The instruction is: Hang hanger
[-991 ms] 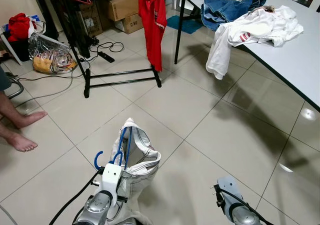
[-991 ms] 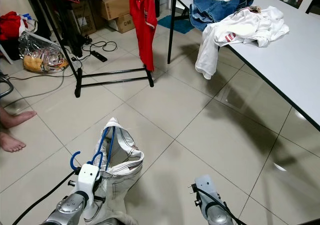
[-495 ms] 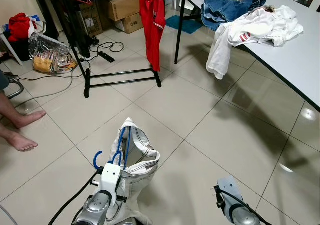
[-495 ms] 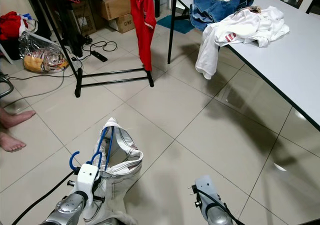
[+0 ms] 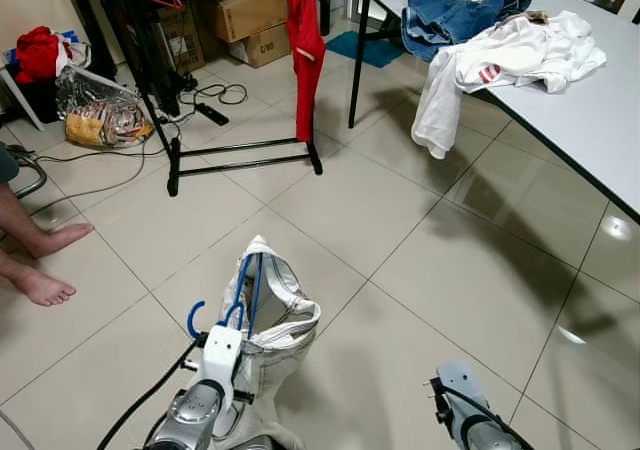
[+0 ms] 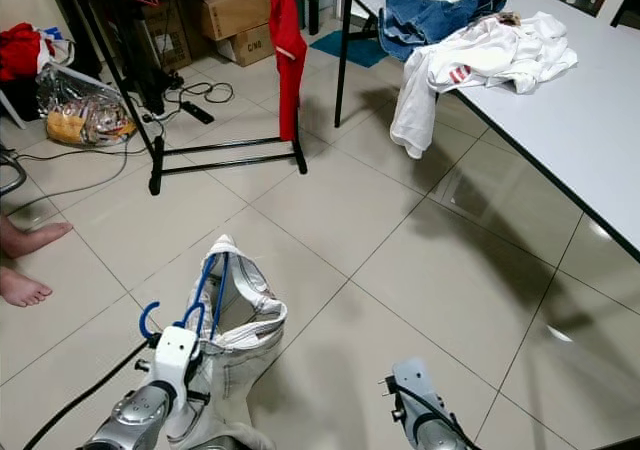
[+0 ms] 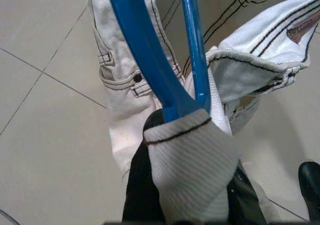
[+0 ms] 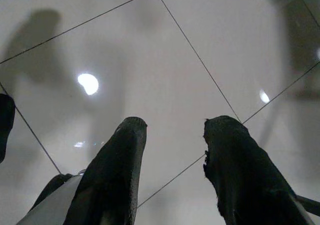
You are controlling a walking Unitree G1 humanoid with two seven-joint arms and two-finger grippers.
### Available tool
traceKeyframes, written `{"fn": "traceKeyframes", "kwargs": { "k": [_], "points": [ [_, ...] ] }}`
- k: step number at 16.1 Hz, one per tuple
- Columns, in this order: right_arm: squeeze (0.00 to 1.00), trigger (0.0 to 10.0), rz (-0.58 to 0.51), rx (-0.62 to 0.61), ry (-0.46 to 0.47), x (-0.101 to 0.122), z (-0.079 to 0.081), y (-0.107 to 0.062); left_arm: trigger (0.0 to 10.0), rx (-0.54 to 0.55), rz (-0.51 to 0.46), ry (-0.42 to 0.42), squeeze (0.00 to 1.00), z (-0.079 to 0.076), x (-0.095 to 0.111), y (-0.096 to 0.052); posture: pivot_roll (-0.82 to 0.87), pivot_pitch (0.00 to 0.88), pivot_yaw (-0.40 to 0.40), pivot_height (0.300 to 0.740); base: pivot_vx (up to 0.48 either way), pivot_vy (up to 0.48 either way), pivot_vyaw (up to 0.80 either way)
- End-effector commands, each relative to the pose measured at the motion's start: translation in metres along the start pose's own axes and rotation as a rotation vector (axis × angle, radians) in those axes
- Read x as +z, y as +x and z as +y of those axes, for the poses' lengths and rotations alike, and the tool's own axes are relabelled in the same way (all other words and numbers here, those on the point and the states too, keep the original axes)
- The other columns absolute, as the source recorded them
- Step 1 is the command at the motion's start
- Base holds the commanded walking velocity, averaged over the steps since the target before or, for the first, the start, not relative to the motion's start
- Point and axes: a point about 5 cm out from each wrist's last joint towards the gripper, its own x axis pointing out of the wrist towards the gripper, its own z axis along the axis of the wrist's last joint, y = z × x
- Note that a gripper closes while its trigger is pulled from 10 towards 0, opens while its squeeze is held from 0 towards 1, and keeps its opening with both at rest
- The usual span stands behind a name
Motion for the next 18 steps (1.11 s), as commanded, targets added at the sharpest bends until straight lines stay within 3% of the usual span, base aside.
{"fn": "traceKeyframes", "kwargs": {
  "k": [1, 12, 18],
  "points": [
    [0.0, 10.0, -0.015, -0.018, 0.009, 0.0036, -0.0039, 0.0009, 10.0, 0.005, -0.01, 0.009, 0.0, 0.0032, 0.0031, 0.0007, -0.01, 0.0, 0.055, 0.74, 0.0, 0.0, 0.0],
    [0.0, 10.0, -0.011, -0.008, -0.004, 0.0029, -0.0007, 0.0007, 10.0, 0.012, -0.007, 0.031, 0.0, 0.0106, 0.0028, -0.0001, 0.0, 0.0, 0.061, 0.74, 0.0, 0.0, 0.0],
    [0.0, 10.0, -0.013, -0.015, 0.003, 0.0042, -0.0018, 0.0012, 10.0, 0.005, -0.026, 0.025, 0.0, 0.0064, 0.0116, 0.0033, 0.0, 0.0, 0.06, 0.74, 0.0, 0.0, 0.0]
  ]
}}
